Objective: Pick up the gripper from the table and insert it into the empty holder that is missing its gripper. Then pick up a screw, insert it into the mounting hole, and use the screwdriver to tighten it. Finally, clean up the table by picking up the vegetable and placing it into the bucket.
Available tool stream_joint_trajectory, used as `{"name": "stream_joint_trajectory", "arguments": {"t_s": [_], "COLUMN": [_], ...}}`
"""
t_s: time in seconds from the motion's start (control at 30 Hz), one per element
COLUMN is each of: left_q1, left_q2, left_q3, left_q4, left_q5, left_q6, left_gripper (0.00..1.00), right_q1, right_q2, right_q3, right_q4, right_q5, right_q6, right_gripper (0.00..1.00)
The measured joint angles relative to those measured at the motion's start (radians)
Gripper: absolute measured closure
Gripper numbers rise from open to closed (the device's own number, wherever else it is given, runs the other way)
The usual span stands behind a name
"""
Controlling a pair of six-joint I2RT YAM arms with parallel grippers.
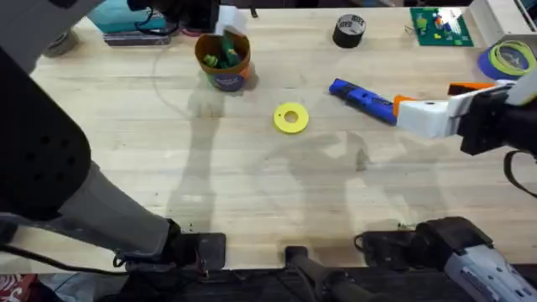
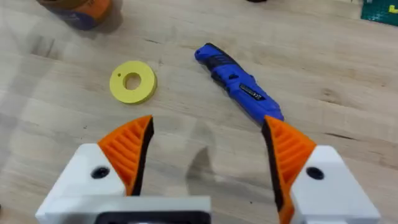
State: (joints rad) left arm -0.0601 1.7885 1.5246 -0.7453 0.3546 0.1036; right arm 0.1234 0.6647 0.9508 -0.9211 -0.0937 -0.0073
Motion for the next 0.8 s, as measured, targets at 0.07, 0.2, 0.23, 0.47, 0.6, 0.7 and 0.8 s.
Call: {"name": "stream_joint_trajectory", "arguments": {"t_s": [0.07, 0.2, 0.23, 0.47, 0.6, 0.7, 0.8], "left_q1": [0.000, 0.003, 0.004, 0.016, 0.017, 0.017, 0.017], "left_q2": [0.000, 0.000, -0.001, -0.069, -0.185, -0.281, -0.350], "left_q3": [0.000, 0.001, 0.001, 0.032, 0.046, 0.049, 0.054], "left_q4": [-0.004, -0.037, -0.052, -0.225, -0.350, -0.448, -0.523], "left_q5": [0.000, 0.000, 0.000, -0.046, -0.106, -0.143, -0.162], "left_q6": [-0.004, -0.004, -0.004, -0.006, -0.006, -0.006, -0.006], "left_gripper": [0.025, 0.015, 0.016, 0.015, 0.015, 0.015, 0.014], "right_q1": [0.000, 0.000, 0.000, 0.000, 0.000, 0.000, 0.000], "right_q2": [0.000, 0.000, 0.000, 0.000, 0.000, 0.000, 0.000], "right_q3": [0.000, 0.000, 0.000, 0.000, 0.000, 0.000, 0.000], "right_q4": [0.000, 0.000, 0.000, 0.000, 0.000, 0.000, 0.000], "right_q5": [0.000, 0.000, 0.000, 0.000, 0.000, 0.000, 0.000], "right_q6": [0.000, 0.000, 0.000, 0.000, 0.000, 0.000, 0.000], "right_gripper": [0.005, 0.006, 0.006, 0.006, 0.005, 0.005, 0.006]}}
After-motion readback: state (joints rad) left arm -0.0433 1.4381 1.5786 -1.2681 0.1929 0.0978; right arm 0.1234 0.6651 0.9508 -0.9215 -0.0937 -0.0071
